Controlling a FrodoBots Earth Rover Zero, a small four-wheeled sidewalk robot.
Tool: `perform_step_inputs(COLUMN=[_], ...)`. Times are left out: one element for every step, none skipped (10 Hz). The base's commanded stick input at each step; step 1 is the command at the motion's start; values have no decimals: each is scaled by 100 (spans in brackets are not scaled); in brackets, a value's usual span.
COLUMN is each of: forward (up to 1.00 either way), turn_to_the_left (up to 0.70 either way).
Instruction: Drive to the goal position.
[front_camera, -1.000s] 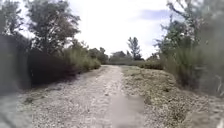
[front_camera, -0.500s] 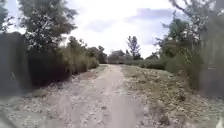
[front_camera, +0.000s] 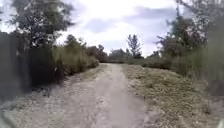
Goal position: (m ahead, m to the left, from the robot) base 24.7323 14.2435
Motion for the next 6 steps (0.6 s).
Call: perform_step_inputs(forward=[85, 85, 85, 85, 85, 85], turn_to_the_left=[0, 0, 0, 0, 0, 0])
